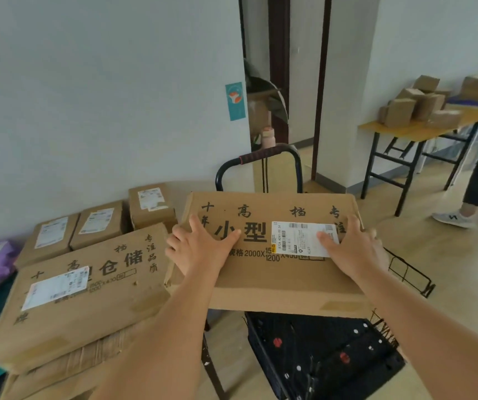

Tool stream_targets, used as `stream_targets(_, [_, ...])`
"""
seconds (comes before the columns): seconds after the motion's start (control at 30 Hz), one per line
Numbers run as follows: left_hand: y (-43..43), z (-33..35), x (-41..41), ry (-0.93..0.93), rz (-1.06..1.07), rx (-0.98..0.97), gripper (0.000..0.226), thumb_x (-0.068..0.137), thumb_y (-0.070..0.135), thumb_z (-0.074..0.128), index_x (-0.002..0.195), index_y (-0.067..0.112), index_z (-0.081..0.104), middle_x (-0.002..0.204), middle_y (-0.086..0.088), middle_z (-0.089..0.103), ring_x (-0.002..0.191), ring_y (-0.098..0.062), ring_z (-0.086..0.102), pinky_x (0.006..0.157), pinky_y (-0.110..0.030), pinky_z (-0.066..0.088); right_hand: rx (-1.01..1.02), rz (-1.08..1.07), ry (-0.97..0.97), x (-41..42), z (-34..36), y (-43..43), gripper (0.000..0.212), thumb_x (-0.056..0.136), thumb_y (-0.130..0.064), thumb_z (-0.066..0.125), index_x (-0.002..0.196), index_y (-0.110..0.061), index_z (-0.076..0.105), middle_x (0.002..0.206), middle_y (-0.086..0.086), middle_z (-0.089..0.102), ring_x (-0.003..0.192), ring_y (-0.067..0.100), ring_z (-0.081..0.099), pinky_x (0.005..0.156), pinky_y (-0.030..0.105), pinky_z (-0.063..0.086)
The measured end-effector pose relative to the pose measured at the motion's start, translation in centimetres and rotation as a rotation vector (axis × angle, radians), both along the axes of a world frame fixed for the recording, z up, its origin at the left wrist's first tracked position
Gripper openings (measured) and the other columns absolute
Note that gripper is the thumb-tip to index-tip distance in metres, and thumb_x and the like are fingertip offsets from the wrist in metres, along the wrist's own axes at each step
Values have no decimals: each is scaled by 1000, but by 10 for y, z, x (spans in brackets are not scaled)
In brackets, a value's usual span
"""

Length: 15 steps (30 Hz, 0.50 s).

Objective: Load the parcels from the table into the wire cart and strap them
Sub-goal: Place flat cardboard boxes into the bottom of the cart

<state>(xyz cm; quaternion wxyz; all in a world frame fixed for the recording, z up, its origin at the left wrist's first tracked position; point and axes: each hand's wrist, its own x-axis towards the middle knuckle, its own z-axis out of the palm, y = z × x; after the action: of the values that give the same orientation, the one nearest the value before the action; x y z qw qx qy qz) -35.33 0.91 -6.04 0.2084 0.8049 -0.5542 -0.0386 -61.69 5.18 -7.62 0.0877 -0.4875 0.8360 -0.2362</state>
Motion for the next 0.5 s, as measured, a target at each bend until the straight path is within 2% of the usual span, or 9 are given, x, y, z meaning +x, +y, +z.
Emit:
stream_targets(0.17, [-8,-19,-69,51,9,30,116,59,91,53,146,22,19,142,-20,35,130,-39,34,107,-50,29,14,31,-13,-73,-9,-12,81,87,-68,52,149,-25,23,133,16,45,119,34,51,80,39,46])
stream_targets(0.23, [-11,-30,-91,99,6,67,117,59,88,58,146,22,16,142,-19,35,130,-39,35,107,-50,32,26,35,-20,-96,-14,-16,81,87,-66,55,150,-26,23,136,16,44,121,35,50,88,42,48])
stream_targets(0.33, [-13,-49,-117,224,-4,103,116,60,80,68,147,24,16,140,-16,36,127,-36,36,101,-48,38,43,42,-32,-125,-24,-22,81,86,-62,59,150,-27,24,137,16,43,122,36,49,93,44,47])
stream_targets(0.5, [-25,-84,-150,398,-21,172,109,65,67,76,147,28,15,136,-12,37,127,-33,36,100,-48,39,93,47,-25,-163,-45,-39,87,84,-57,66,151,-26,20,138,18,43,123,38,48,96,48,46])
